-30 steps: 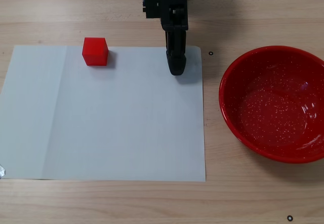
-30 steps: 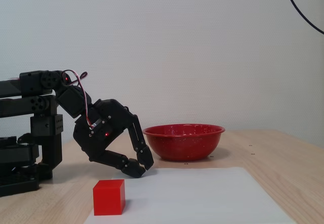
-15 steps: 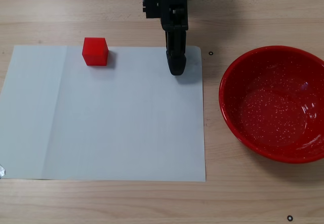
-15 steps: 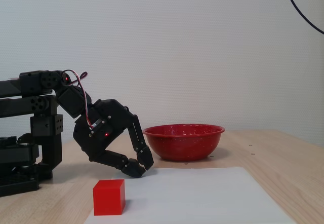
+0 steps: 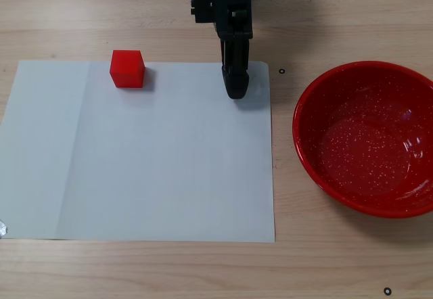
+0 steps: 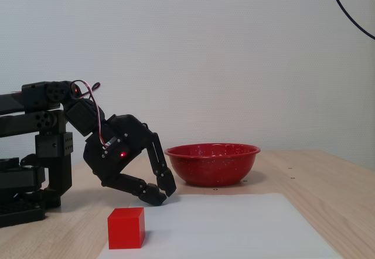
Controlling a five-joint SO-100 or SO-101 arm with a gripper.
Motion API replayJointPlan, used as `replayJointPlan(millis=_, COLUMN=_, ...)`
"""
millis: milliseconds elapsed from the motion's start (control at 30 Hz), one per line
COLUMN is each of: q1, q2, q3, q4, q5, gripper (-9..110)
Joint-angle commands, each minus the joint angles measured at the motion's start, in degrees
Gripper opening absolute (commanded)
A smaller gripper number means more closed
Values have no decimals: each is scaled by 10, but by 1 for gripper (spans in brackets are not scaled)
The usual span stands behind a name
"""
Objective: Grasp the red cube and put it in the red bowl.
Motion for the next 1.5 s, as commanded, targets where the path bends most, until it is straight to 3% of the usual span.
replayJointPlan(millis=0, q1=-9, q2=-25, q3=-55, q4=8, q5=10, gripper=0)
replayJointPlan(millis=733, q1=-112, q2=-253, q3=-349, q4=151, q5=121, gripper=0)
replayJointPlan(millis=1067, q1=-200, q2=-355, q3=-511, q4=231, q5=169, gripper=0)
replayJointPlan(millis=1467, q1=-316, q2=-470, q3=-641, q4=241, q5=256, gripper=0)
